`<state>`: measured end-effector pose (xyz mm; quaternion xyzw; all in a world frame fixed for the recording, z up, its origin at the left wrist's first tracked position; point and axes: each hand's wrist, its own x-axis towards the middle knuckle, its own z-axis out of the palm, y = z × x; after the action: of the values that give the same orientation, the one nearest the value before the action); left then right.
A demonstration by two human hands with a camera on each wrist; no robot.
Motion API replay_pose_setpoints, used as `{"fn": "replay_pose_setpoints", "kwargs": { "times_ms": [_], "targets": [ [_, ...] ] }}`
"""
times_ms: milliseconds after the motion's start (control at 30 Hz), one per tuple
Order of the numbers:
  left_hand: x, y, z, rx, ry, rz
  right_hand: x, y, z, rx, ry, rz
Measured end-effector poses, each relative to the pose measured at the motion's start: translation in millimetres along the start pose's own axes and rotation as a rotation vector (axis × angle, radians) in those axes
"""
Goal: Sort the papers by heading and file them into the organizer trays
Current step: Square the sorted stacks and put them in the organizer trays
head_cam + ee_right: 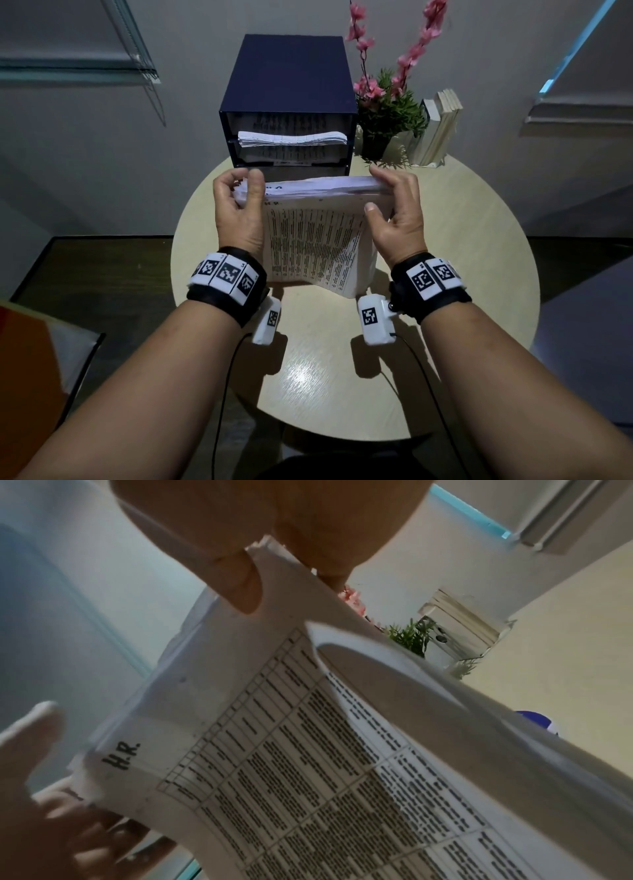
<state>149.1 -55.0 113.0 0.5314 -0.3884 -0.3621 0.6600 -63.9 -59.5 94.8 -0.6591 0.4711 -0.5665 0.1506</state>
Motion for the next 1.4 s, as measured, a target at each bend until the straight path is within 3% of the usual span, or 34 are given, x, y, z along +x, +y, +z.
{"fn": "replay_pose_setpoints", "kwargs": {
  "times_ms": [167, 233, 333, 433, 567, 667, 733, 900, 1133, 1267, 1400],
  "targets": [
    [10.3, -1.6, 3.5, 0.116, 0.051, 0.006, -4.6, -0.7, 6.7, 0.084, 0.005, 0.096],
    [6.9, 0.5, 1.1, 0.108, -0.046, 0.047, -5.2, -2.4, 8.4, 0.102, 0.019, 0.164],
    [3.6, -0.1, -9.3, 0.043, -0.221, -0.015, -1.5, -6.3, 7.3, 0.162, 0.135, 0.246],
    [2.9, -9.0, -19.9, 0.231, -0.317, -0.088, 4.7, -9.3, 3.7, 0.267, 0.192, 0.306],
    [2.3, -19.7, -18.7, 0.162, -0.186, -0.178, 10.7, -3.9, 1.3, 0.389, 0.087, 0.465],
    [4.9, -25.4, -15.1, 0.115, -0.07, -0.191, -0.5, 9.4, 6.0, 0.171, -0.187, 0.609],
    [3.3, -26.9, -11.1, 0.127, -0.053, -0.193, -12.3, 15.4, 11.1, 0.003, -0.249, 0.612],
    [-4.1, -31.2, -1.0, 0.203, -0.081, -0.172, -36.8, 9.7, 28.9, -0.016, -0.047, 0.515],
    [-14.8, -48.6, -12.9, 0.085, -0.119, -0.202, -57.7, 11.3, 30.1, 0.265, -0.012, 0.758],
    [-12.1, -65.3, -18.1, 0.119, -0.114, -0.291, -54.7, 14.3, 29.6, 0.345, -0.013, 0.836],
    [-2.7, -72.5, -12.9, 0.316, -0.083, -0.389, -43.4, 13.5, 35.1, 0.301, -0.065, 0.876]
  ]
}}
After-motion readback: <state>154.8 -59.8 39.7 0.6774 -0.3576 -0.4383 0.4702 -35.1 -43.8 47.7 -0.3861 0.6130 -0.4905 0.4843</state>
